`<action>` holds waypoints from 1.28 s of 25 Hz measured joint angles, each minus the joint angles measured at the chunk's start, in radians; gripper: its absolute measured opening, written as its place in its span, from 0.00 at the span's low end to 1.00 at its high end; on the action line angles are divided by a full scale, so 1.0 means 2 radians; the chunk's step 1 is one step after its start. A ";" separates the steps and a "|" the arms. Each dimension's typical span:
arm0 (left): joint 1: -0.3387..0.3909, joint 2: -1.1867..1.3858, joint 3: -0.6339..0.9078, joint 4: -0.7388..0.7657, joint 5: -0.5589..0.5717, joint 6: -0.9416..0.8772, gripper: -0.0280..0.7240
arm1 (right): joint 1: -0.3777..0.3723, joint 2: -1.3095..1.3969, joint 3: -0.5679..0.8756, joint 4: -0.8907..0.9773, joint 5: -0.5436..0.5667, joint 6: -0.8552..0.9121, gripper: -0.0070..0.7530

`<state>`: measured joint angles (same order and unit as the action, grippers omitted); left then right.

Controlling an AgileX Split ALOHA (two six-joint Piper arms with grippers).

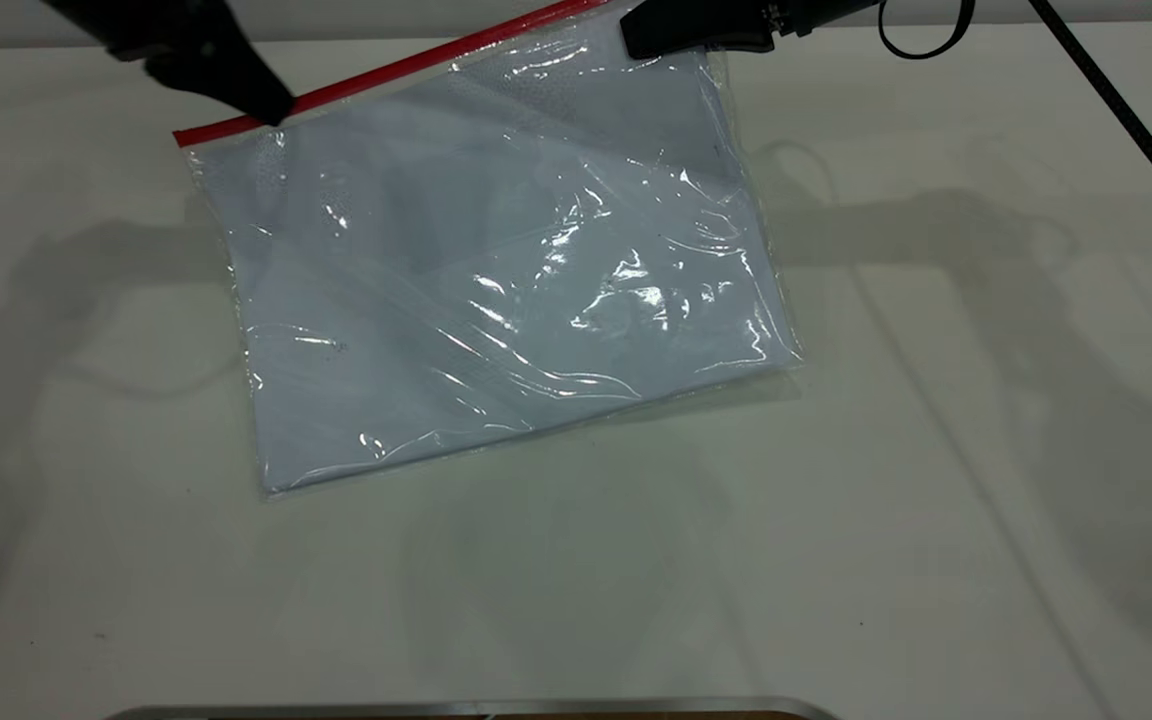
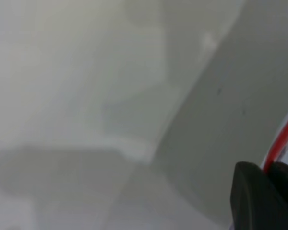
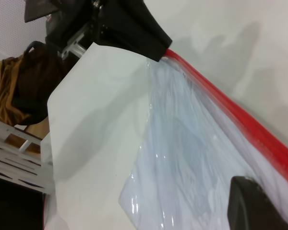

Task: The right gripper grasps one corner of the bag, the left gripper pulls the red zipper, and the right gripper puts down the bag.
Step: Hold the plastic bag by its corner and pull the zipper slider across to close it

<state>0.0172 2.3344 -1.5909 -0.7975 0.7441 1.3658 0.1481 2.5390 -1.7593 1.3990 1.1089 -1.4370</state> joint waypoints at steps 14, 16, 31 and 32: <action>0.033 0.000 0.000 0.006 0.017 -0.004 0.13 | -0.001 0.000 -0.001 0.003 -0.007 -0.002 0.05; 0.033 0.000 0.000 0.008 0.017 -0.004 0.14 | -0.001 0.000 -0.001 0.003 -0.009 -0.003 0.05; 0.035 0.000 0.000 0.021 0.013 -0.036 0.18 | -0.003 0.000 -0.001 0.001 -0.014 -0.012 0.06; 0.035 0.000 0.000 0.010 0.009 -0.037 0.20 | -0.004 0.000 -0.001 -0.001 -0.018 -0.012 0.06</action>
<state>0.0874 2.3352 -1.5909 -0.7776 0.7627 1.2926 0.1408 2.5390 -1.7603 1.3977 1.0721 -1.4616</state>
